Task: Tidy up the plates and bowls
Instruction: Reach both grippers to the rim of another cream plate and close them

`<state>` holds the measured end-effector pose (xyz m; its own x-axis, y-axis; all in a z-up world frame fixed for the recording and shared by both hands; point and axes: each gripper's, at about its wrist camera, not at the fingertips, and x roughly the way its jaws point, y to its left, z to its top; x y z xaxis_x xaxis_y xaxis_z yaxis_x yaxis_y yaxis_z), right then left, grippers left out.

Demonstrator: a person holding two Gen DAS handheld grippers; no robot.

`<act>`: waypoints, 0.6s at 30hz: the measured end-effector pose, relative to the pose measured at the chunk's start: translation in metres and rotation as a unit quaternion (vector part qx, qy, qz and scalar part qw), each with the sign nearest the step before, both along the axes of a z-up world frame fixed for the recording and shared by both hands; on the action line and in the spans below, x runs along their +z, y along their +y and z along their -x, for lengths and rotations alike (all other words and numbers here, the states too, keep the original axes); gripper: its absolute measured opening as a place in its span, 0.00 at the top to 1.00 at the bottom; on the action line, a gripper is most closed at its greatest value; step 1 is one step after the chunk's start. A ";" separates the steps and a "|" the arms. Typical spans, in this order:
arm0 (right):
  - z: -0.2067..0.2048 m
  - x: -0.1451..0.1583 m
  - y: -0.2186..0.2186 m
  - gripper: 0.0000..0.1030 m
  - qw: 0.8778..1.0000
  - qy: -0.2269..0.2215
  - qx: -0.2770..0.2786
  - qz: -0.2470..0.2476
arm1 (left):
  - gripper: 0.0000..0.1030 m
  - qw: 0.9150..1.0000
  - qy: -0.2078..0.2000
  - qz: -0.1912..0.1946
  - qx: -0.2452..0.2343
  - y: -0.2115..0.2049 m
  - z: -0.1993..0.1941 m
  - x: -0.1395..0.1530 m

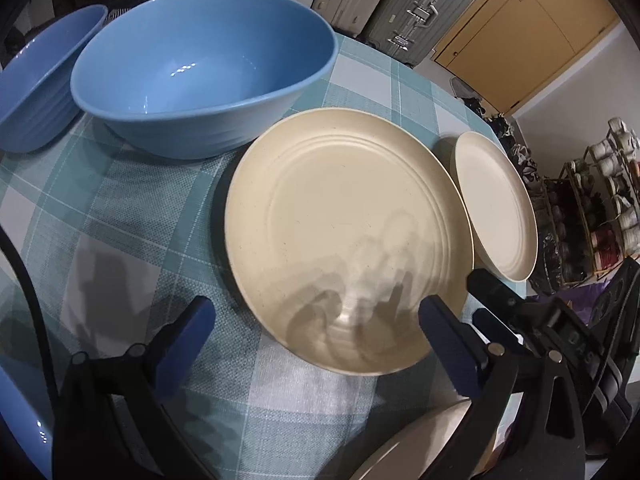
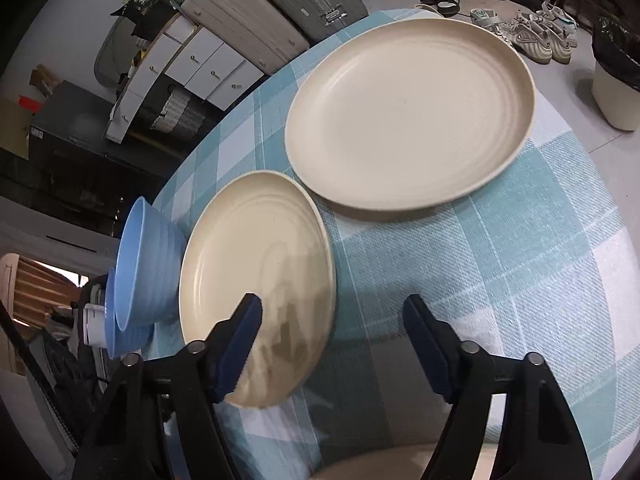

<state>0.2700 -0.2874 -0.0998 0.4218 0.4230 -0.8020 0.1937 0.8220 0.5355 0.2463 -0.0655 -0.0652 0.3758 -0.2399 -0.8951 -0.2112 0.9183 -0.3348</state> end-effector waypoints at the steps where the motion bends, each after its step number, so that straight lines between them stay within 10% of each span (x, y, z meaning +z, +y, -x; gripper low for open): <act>1: -0.002 -0.001 0.003 0.33 1.000 0.000 0.002 0.000 | 0.01 1.000 0.000 0.002 0.002 0.000 0.000 -0.001; 18: -0.014 -0.012 0.027 0.90 0.999 0.003 0.013 0.041 | 0.01 1.000 0.008 0.004 0.008 0.006 0.002 -0.005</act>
